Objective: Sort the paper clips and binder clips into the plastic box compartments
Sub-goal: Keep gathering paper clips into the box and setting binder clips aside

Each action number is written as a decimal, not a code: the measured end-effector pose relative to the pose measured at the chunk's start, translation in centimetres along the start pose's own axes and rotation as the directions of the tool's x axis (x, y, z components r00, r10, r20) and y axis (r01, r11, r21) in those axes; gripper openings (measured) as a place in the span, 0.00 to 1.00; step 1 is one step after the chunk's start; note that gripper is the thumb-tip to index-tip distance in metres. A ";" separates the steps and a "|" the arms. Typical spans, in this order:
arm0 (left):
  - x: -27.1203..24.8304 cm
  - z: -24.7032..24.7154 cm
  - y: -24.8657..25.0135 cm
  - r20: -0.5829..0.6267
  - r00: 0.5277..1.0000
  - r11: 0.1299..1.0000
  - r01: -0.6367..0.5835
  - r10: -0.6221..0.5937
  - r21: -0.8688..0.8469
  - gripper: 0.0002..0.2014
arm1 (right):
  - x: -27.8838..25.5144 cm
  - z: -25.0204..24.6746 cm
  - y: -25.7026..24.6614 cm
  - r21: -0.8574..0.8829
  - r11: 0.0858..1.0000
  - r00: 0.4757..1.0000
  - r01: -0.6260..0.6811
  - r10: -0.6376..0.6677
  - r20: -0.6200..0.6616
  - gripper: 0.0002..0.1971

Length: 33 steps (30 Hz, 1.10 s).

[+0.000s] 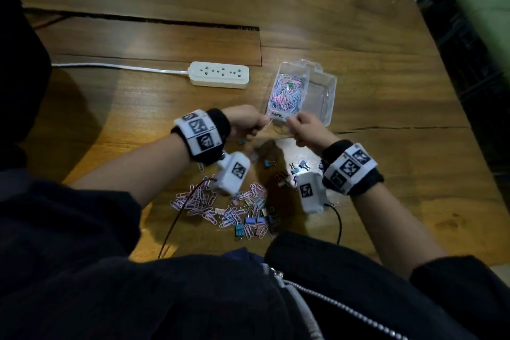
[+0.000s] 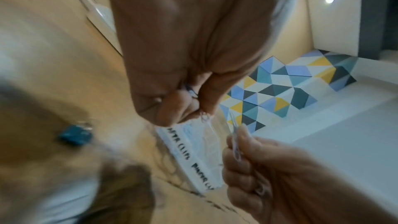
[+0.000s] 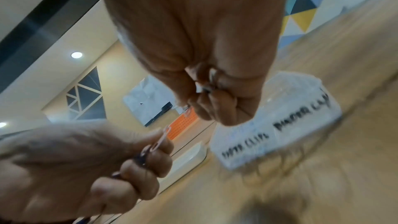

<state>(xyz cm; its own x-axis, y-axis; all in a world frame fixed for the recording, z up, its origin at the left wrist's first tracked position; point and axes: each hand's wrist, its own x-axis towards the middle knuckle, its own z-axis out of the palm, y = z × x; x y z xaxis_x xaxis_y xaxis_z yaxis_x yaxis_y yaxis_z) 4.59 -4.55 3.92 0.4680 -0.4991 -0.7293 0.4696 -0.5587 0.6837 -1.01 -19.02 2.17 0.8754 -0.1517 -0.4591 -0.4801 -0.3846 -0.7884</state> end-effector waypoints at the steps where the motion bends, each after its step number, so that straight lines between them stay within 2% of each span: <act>1: 0.7 0.3 1.2 -0.023 1.000 0.999 0.007 -0.008 -0.044 0.17 | 0.9 -0.8 -0.6 0.002 1.000 0.998 -0.013 0.013 -0.056 0.15; 4: 2.8 0.6 4.2 -0.128 0.992 0.977 -0.032 0.005 -0.212 0.15 | 3.4 -2.1 -2.5 -0.046 0.999 0.983 -0.026 0.017 -0.183 0.14; 7: 3.8 1.1 6.2 -0.228 0.974 0.922 -0.074 -0.016 -0.381 0.03 | 6.1 -2.7 -3.4 -0.120 0.989 0.967 -0.085 0.054 -0.248 0.09; 9: 4.6 1.4 6.7 -0.214 0.977 0.876 -0.092 -0.013 -0.473 0.06 | 7.6 -2.7 -3.7 -0.077 0.990 0.970 -0.116 0.096 -0.225 0.05; 12: 5.1 1.5 7.3 -0.199 0.980 0.823 -0.119 0.007 -0.556 0.08 | 9.0 -2.5 -3.8 0.028 0.990 0.977 -0.140 0.143 -0.156 0.12; 14: 4.9 1.2 7.1 -0.183 0.983 0.836 -0.128 0.033 -0.533 0.19 | 9.1 -2.3 -3.4 0.027 0.993 0.981 -0.118 0.121 -0.152 0.15; 15: 4.8 1.0 6.9 -0.170 0.983 0.869 -0.144 0.070 -0.474 0.20 | 8.8 -2.2 -3.3 0.008 0.996 0.983 -0.093 0.093 -0.157 0.16; 17: 3.9 0.1 6.2 -0.152 0.979 0.944 -0.176 0.138 -0.279 0.10 | 7.7 -2.2 -3.0 -0.005 0.999 0.984 -0.040 0.038 -0.174 0.18; 19: 3.2 -1.0 4.8 -0.165 0.970 0.984 -0.176 0.178 0.029 0.06 | 6.1 -2.3 -2.5 0.058 0.998 0.981 0.008 0.004 -0.196 0.19; 21: 2.5 -2.3 2.5 -0.135 0.965 0.926 -0.170 0.226 0.338 0.09 | 3.7 -2.1 -1.8 0.104 0.994 0.980 0.036 -0.014 -0.198 0.17; 24: 0.3 -3.6 -2.3 -0.120 0.970 0.705 -0.066 0.210 0.706 0.13 | -0.2 -0.7 -0.1 0.049 0.998 0.995 0.049 -0.044 -0.090 0.13; 25: -0.4 -3.9 -4.2 -0.123 0.978 0.641 -0.014 0.168 0.768 0.16 | -1.5 0.0 0.6 -0.015 0.998 0.998 0.058 -0.059 -0.034 0.12; 28: -3.2 -4.0 -8.8 -0.164 0.986 0.550 0.151 -0.026 0.822 0.26 | -4.6 2.4 3.1 -0.256 0.962 0.993 0.093 -0.070 0.095 0.05; 30: -4.7 -3.5 -10.9 -0.162 0.985 0.497 0.173 -0.066 0.850 0.35 | -5.9 4.0 4.5 -0.338 0.936 0.986 0.093 -0.040 0.161 0.08; 31: -5.1 -3.0 -11.7 -0.149 0.987 0.500 0.156 -0.054 0.852 0.37 | -6.3 4.7 5.0 -0.355 0.931 0.983 0.091 -0.028 0.180 0.09; 33: -5.5 -1.8 -13.0 -0.107 0.994 0.568 0.096 -0.014 0.818 0.33 | -6.7 6.0 5.5 -0.385 0.916 0.981 0.110 -0.040 0.188 0.11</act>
<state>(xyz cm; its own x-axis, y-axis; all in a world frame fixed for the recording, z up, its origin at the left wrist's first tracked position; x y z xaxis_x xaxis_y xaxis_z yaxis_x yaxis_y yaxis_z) -2.75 6.67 -0.93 0.5386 -0.4177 -0.7317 -0.3006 -0.9066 0.2963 -9.86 -14.66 -1.50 0.8674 0.0372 -0.4962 -0.3213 -0.7195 -0.6156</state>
